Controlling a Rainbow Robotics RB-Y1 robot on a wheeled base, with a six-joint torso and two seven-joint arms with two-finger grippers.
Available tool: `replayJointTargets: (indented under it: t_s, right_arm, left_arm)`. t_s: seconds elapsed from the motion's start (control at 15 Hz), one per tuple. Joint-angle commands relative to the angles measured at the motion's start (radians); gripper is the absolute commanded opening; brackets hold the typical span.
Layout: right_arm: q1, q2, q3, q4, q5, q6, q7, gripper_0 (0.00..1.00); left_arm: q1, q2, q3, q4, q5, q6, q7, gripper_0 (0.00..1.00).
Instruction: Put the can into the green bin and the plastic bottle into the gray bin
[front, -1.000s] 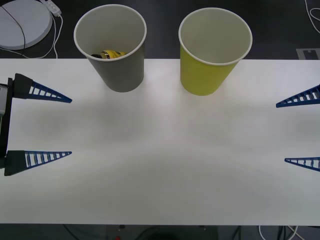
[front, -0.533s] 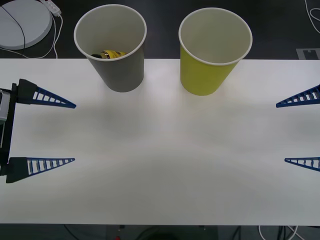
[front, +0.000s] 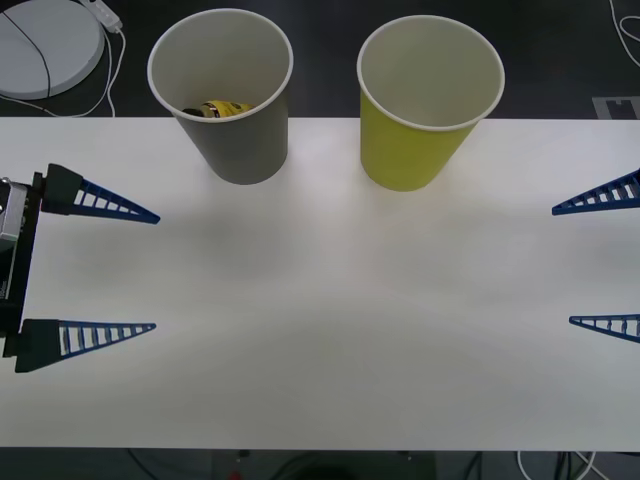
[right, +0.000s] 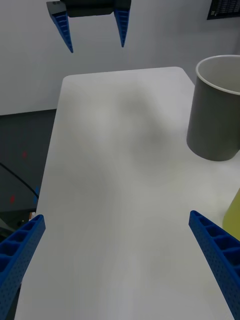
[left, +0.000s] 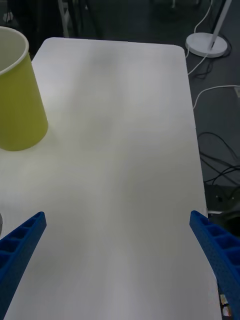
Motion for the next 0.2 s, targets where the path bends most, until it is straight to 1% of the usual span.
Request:
replayJointTargets:
  t_s: [0.07, 0.2]
  right_arm:
    - [0.0, 0.0, 0.0, 0.0, 0.0, 0.0, 0.0, 1.0]
    - [0.0, 0.0, 0.0, 0.0, 0.0, 0.0, 0.0, 1.0]
  left_arm:
    - [0.002, 0.0, -0.001, 0.0, -0.001, 0.0, 0.0, 1.0]
    - [0.002, 0.0, -0.001, 0.0, -0.001, 0.0, 0.0, 1.0]
